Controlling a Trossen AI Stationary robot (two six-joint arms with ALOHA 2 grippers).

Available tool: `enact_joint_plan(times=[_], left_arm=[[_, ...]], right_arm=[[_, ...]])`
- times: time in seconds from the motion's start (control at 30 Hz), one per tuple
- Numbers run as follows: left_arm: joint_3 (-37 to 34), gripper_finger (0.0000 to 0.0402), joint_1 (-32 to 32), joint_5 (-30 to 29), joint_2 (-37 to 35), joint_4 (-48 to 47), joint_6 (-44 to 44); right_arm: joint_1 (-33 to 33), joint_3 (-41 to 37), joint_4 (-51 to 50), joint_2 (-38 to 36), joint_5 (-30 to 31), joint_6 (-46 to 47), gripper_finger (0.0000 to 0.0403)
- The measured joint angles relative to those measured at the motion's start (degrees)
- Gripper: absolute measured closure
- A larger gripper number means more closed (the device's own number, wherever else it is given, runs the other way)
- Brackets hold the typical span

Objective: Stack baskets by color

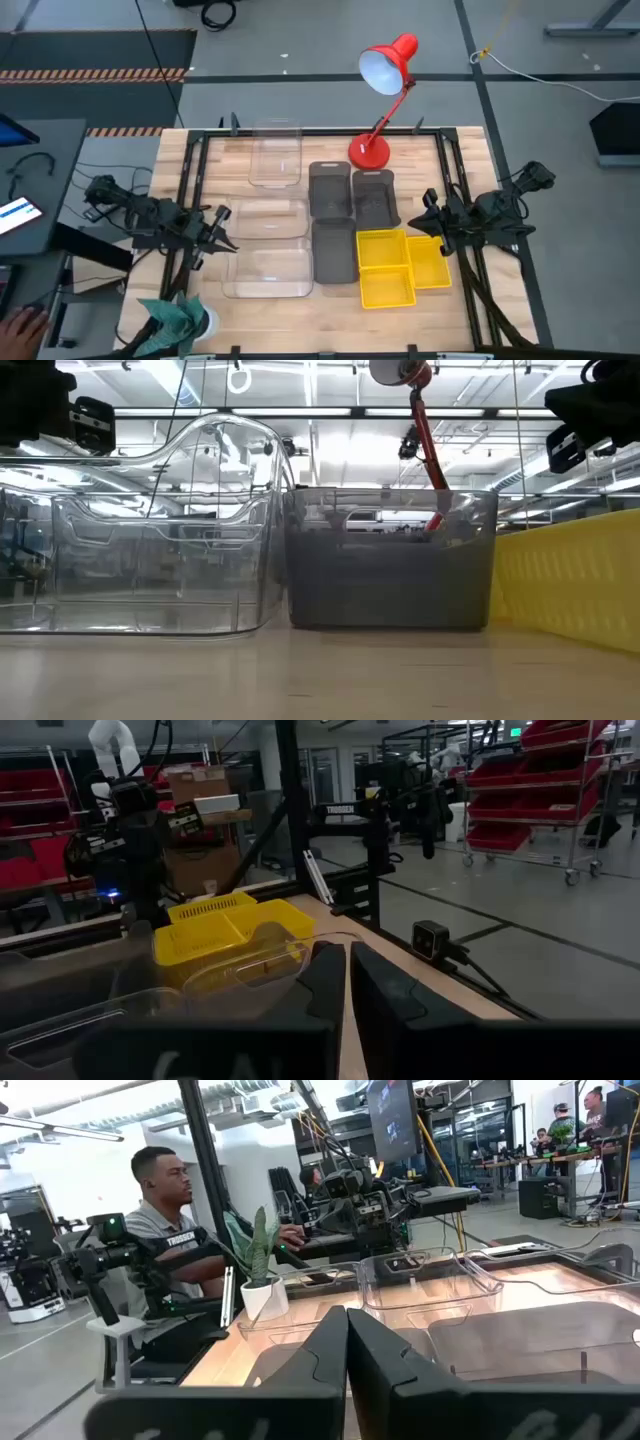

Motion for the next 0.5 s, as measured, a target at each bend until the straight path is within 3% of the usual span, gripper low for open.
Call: enact_joint_plan(times=[0.5], left_arm=[[0.0, 0.0371, 0.0, 0.0, 0.0, 0.0, 0.0]], right_arm=[[0.0, 0.0, 0.0, 0.0, 0.0, 0.0, 0.0391]])
